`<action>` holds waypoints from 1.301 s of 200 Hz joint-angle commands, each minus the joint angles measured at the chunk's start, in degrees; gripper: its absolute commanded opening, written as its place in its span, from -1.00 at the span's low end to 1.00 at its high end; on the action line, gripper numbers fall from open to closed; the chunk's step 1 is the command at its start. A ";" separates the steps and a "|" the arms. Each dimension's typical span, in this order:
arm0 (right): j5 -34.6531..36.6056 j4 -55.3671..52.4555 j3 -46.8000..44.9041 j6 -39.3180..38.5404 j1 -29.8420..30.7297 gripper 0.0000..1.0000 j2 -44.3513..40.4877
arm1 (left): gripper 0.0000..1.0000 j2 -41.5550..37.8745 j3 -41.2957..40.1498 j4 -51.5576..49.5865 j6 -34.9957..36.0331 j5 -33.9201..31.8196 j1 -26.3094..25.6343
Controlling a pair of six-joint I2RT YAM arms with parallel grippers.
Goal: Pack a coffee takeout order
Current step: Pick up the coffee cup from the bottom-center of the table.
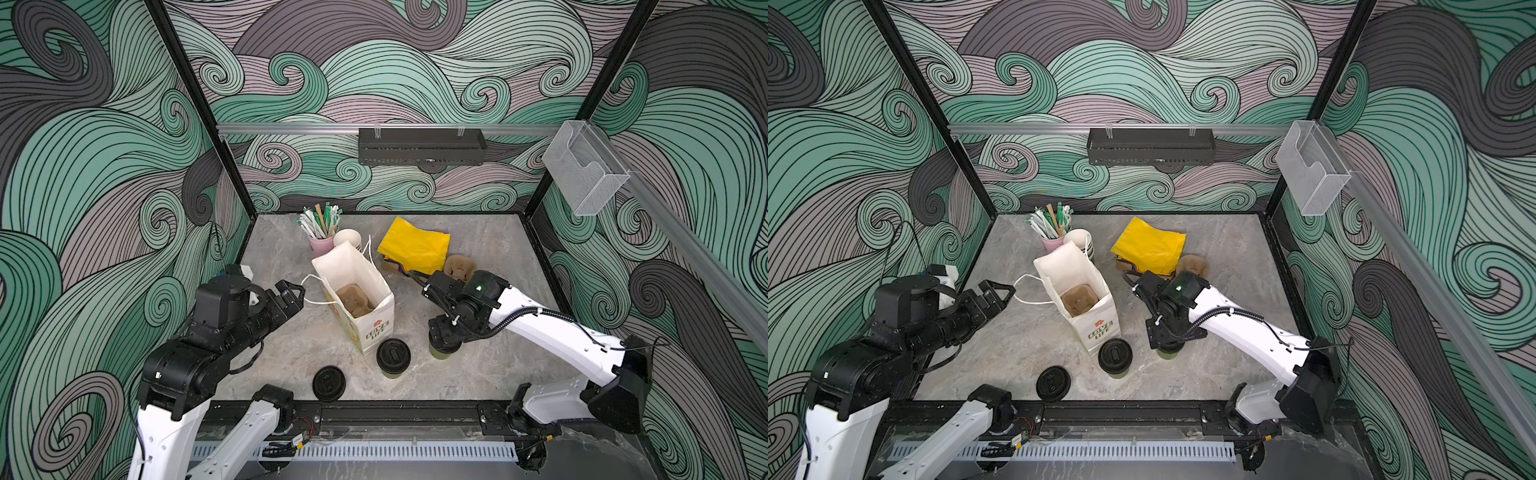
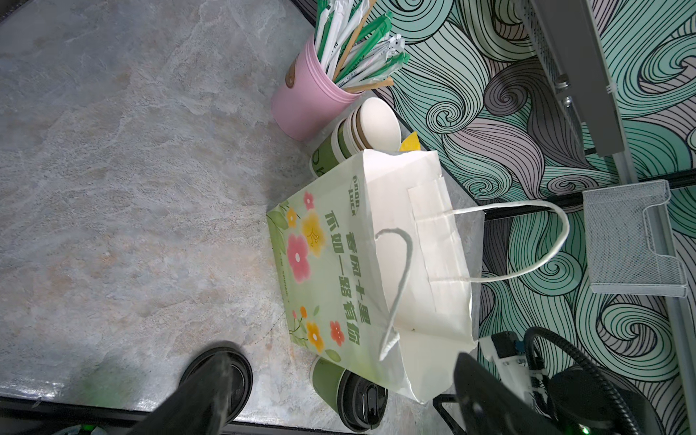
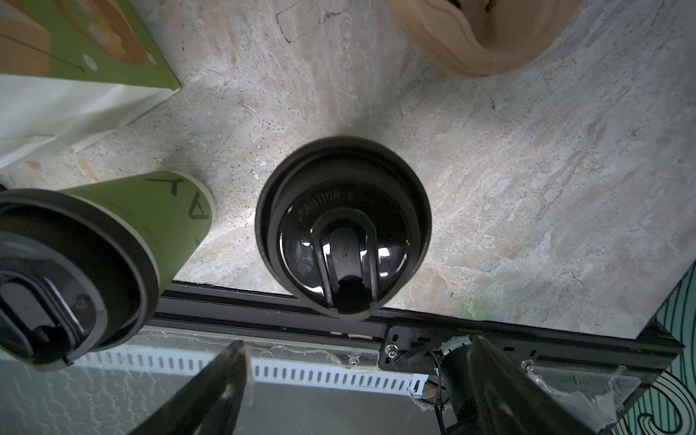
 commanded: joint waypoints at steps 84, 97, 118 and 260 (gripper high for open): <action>-1.82 4.98 -3.27 -1.25 -2.48 0.59 3.04 | 0.83 -0.11 -1.64 2.05 -1.07 1.25 0.35; -1.79 5.24 -3.47 -1.08 -2.66 0.57 3.26 | 0.82 -0.12 -1.70 2.21 -0.99 1.30 0.35; -2.15 5.91 -3.56 -0.63 -3.01 0.55 3.44 | 0.81 -0.03 -1.95 2.45 -1.04 1.45 0.37; -0.18 6.26 -3.47 2.97 -3.86 0.71 -0.17 | 0.78 -0.91 -2.74 2.37 -1.24 1.58 0.30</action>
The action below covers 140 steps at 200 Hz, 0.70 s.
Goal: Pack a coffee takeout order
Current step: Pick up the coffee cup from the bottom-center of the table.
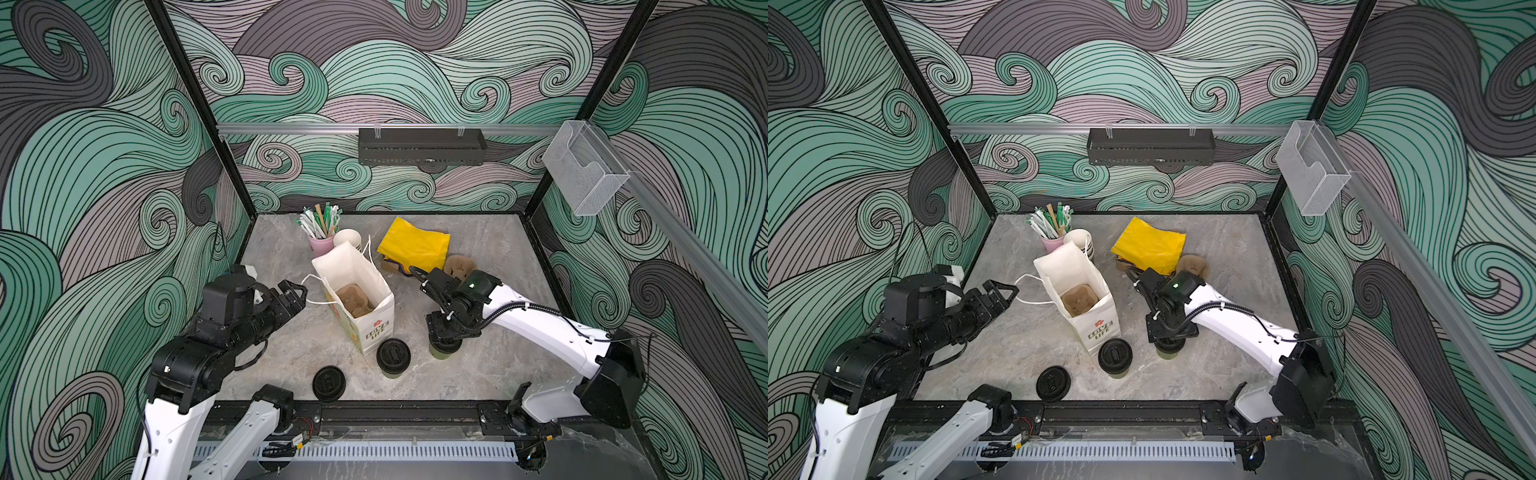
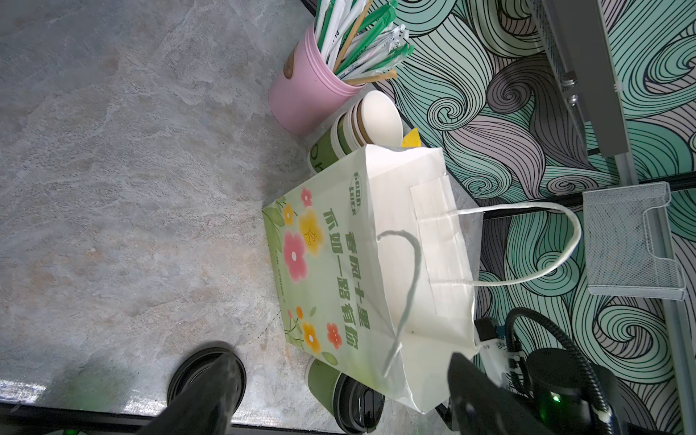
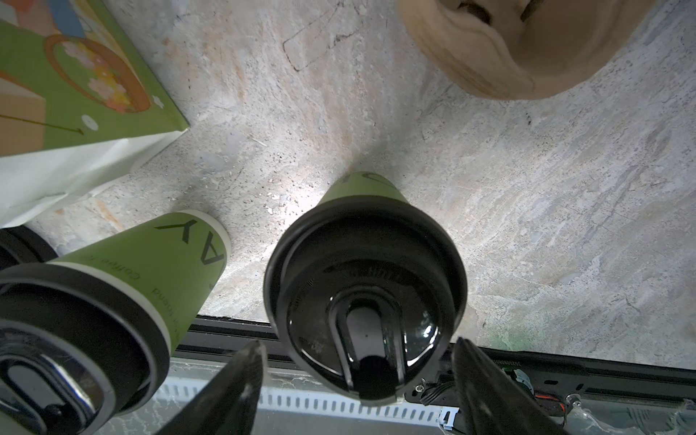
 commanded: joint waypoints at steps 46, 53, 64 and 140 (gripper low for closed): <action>-0.55 0.46 -1.46 1.82 -1.21 0.62 -0.29 | 0.78 -0.54 -0.21 0.50 -0.07 0.77 0.35; -0.31 0.46 -1.55 1.82 -1.27 0.61 -0.15 | 0.78 -0.39 -0.31 0.59 -0.05 0.85 0.35; -0.25 0.44 -1.60 1.82 -1.47 0.61 0.19 | 0.78 -0.35 -0.40 0.75 -0.14 0.99 0.35; -1.04 1.07 -1.38 1.30 -1.56 0.56 2.39 | 0.78 0.04 -0.34 0.83 -0.06 1.03 0.35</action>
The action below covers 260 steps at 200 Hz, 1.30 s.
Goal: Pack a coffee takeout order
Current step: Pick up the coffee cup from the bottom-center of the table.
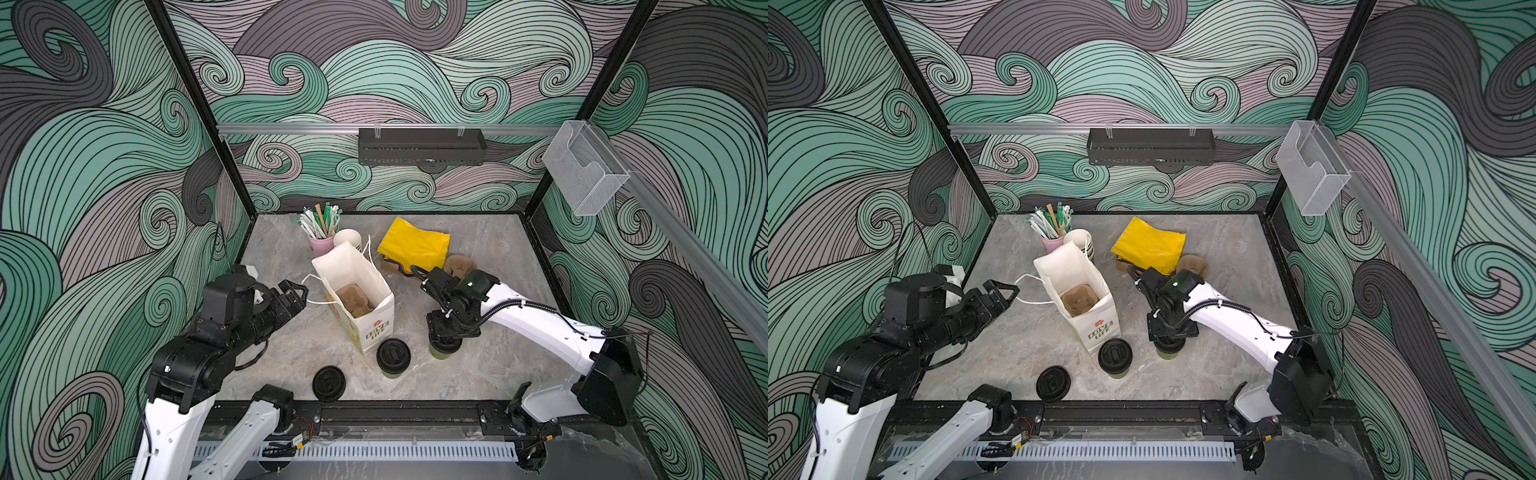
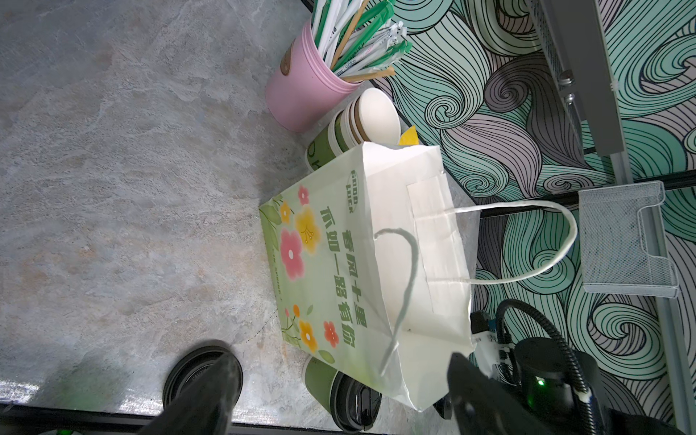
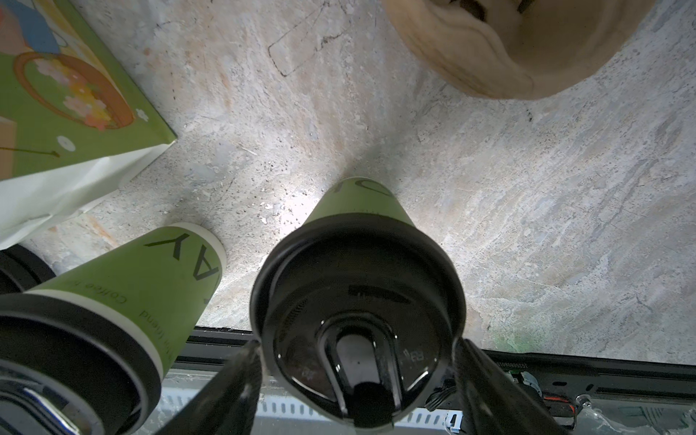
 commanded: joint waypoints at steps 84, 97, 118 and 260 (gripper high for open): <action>-1.13 0.30 -1.27 0.96 -0.14 0.49 1.81 | 0.78 0.18 -0.47 0.70 -0.02 0.16 0.33; -1.13 0.27 -1.36 0.96 -0.18 0.48 1.81 | 0.77 0.31 -0.46 0.82 -0.02 0.24 0.37; -0.91 0.24 -1.60 0.98 -0.14 0.51 1.81 | 0.77 0.49 -0.47 0.87 -0.06 0.30 0.33; -0.25 -2.51 0.96 0.71 -0.14 0.41 0.18 | 0.77 0.52 -0.36 0.68 0.31 -0.01 0.34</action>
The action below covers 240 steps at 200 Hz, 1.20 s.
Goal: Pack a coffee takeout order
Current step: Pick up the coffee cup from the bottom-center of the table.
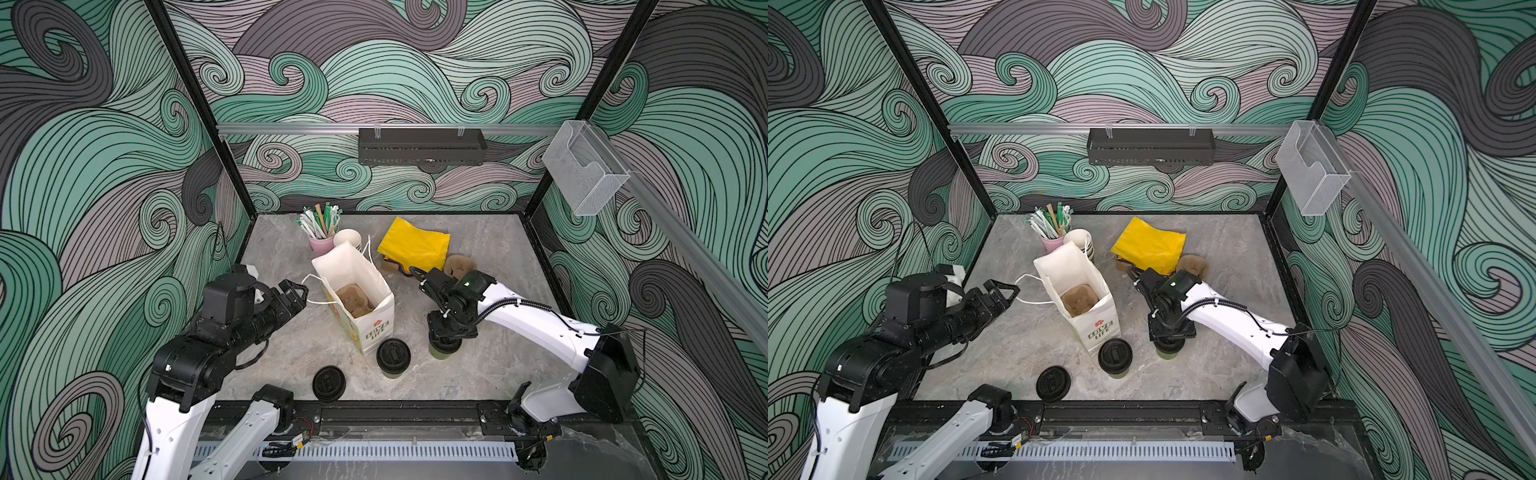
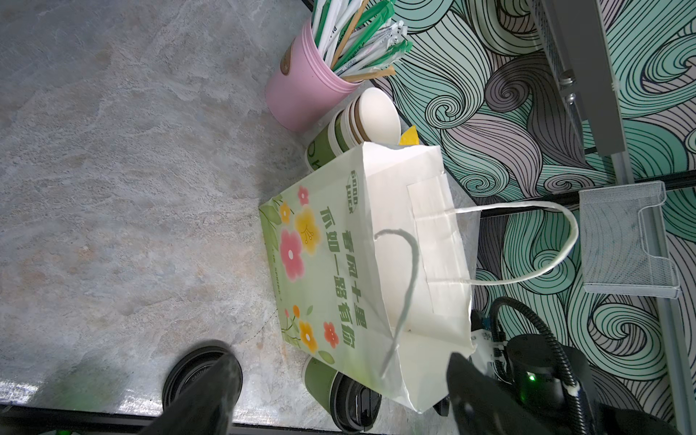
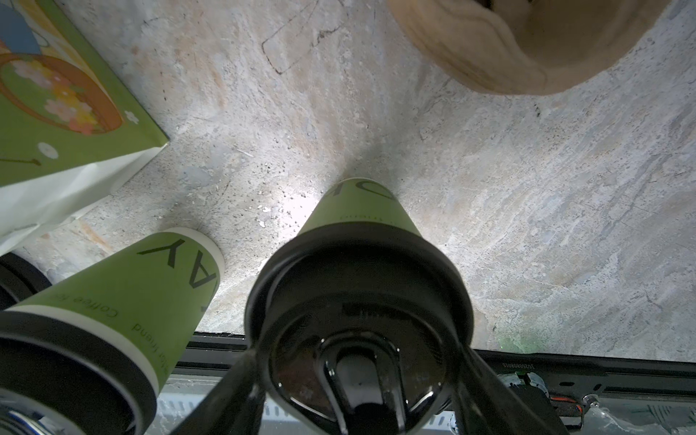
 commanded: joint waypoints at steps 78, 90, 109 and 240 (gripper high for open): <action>-0.13 -13.10 7.69 -1.32 1.07 0.38 -9.06 | 0.79 2.38 2.85 -3.32 -0.39 -2.84 0.36; -0.64 -14.26 9.28 -1.34 2.19 0.38 -10.19 | 0.80 3.73 5.19 -6.20 -0.05 -4.75 0.35; -1.17 -15.85 12.08 -1.26 4.57 0.37 -11.67 | 0.81 5.56 8.41 -10.98 0.68 -8.64 0.35; -10.65 -17.82 36.02 -4.71 11.10 0.37 -8.89 | 0.84 19.34 16.42 -9.65 9.18 1.61 0.48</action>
